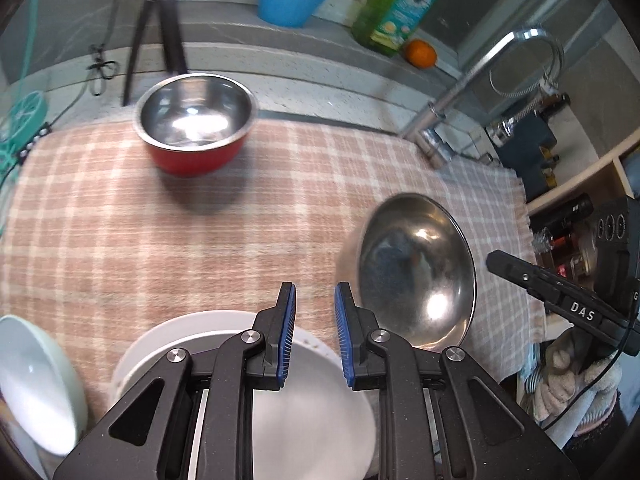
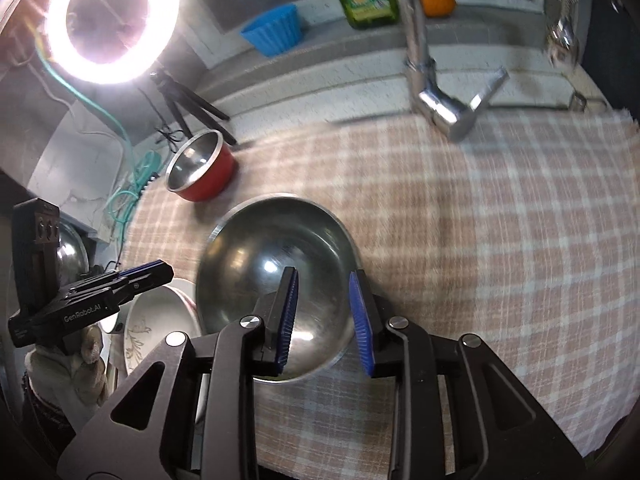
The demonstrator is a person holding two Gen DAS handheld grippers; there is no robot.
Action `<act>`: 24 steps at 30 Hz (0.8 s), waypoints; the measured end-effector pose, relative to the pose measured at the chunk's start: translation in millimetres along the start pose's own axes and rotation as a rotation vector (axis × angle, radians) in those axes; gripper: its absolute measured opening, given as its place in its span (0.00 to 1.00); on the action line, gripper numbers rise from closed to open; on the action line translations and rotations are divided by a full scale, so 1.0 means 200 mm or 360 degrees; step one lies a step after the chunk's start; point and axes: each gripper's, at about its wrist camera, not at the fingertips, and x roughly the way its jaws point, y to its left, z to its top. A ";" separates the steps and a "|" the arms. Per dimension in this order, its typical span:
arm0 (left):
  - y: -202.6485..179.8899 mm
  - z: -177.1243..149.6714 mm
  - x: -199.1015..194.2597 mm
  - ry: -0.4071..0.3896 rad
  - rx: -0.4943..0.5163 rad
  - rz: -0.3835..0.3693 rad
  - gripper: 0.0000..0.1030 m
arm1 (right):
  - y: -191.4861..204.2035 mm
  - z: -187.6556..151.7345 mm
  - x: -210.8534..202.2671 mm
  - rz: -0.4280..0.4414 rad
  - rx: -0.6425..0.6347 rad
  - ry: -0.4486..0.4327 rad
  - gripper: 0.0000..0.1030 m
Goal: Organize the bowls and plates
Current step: 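Lower the steel bowl onto the cloth and open both grippers, then move both grippers to the red steel bowl and grasp its rim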
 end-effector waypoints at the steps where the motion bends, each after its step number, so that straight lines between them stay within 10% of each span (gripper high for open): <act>1: 0.02 0.00 -0.02 -0.0016 -0.0025 -0.0003 0.18 | 0.02 0.01 0.00 0.0016 -0.0021 -0.0003 0.32; 24: 0.42 -0.07 -0.44 -0.0304 -0.0353 0.0169 0.18 | 0.40 0.16 0.04 0.0329 -0.0203 -0.0002 0.34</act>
